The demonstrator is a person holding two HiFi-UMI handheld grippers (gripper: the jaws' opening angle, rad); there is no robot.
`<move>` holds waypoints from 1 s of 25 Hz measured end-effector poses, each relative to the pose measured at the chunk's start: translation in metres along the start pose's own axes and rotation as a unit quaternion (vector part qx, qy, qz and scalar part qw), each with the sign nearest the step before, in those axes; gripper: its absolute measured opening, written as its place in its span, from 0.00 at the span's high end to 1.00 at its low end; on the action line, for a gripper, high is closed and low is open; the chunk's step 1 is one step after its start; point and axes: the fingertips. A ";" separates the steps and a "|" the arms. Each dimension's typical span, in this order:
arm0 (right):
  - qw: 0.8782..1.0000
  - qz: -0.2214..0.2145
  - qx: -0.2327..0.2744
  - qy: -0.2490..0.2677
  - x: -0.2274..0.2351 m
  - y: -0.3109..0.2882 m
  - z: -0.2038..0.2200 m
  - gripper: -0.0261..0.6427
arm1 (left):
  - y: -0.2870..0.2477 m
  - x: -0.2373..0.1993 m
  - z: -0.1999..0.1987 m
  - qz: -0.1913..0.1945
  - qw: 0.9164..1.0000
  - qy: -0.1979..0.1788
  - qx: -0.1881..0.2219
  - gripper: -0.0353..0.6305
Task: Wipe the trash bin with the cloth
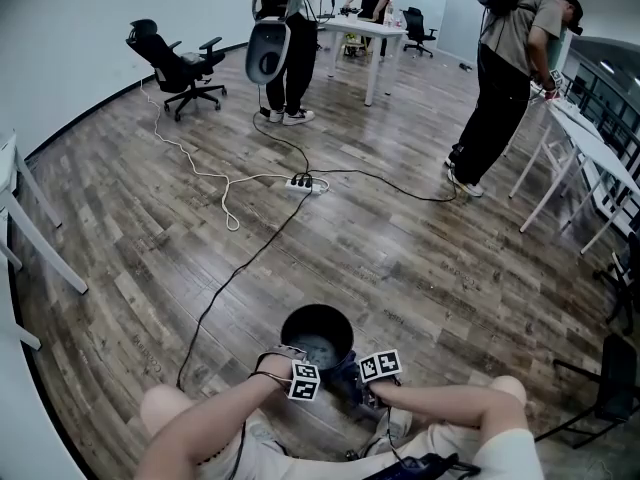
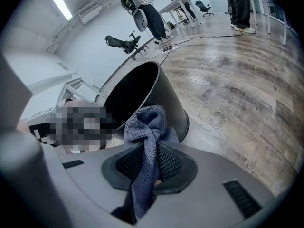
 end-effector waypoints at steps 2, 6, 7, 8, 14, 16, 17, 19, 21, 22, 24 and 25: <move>1.000 0.000 -0.001 0.000 0.000 0.000 0.000 0.87 | 0.000 0.000 0.000 0.000 1.000 -0.001 -0.001 0.74; 1.000 0.000 -0.001 0.000 -0.003 0.001 0.001 0.87 | 0.002 0.000 0.001 -0.001 1.000 -0.003 -0.002 0.74; 1.000 0.000 -0.001 0.000 -0.003 0.001 0.001 0.87 | 0.002 0.000 0.001 -0.001 1.000 -0.003 -0.002 0.74; 1.000 0.001 -0.001 0.000 -0.004 0.000 0.000 0.87 | 0.002 -0.001 0.002 -0.002 1.000 -0.004 -0.002 0.74; 1.000 0.002 0.000 0.003 -0.003 -0.002 0.000 0.87 | 0.001 -0.001 0.004 -0.009 1.000 -0.010 -0.005 0.74; 1.000 0.003 0.001 0.004 -0.002 -0.003 0.001 0.87 | 0.000 -0.001 0.004 -0.010 1.000 -0.012 -0.005 0.74; 1.000 0.003 0.001 0.004 0.000 -0.003 0.001 0.87 | -0.001 -0.001 0.003 -0.010 1.000 -0.012 -0.006 0.74; 1.000 0.004 0.001 0.004 0.001 -0.003 0.001 0.87 | -0.002 -0.001 0.003 -0.010 1.000 -0.013 -0.007 0.74; 1.000 0.004 0.000 0.004 0.002 -0.003 0.001 0.87 | -0.002 -0.001 0.003 -0.010 1.000 -0.014 -0.007 0.74; 1.000 0.004 0.000 0.004 0.002 -0.004 0.001 0.87 | -0.002 -0.001 0.002 -0.010 1.000 -0.014 -0.007 0.74; 1.000 0.004 0.000 0.004 0.002 -0.004 0.001 0.87 | -0.002 -0.001 0.003 -0.011 1.000 -0.014 -0.005 0.74; 1.000 0.004 0.000 0.003 0.001 -0.005 0.001 0.87 | -0.002 -0.001 0.003 -0.011 1.000 -0.014 -0.005 0.74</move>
Point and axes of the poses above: the fingertips, and each gripper's own axes: y backward along the fingers, x to its right, z out of its underside, and after that the axes turned 14 degrees about -z, right-handed
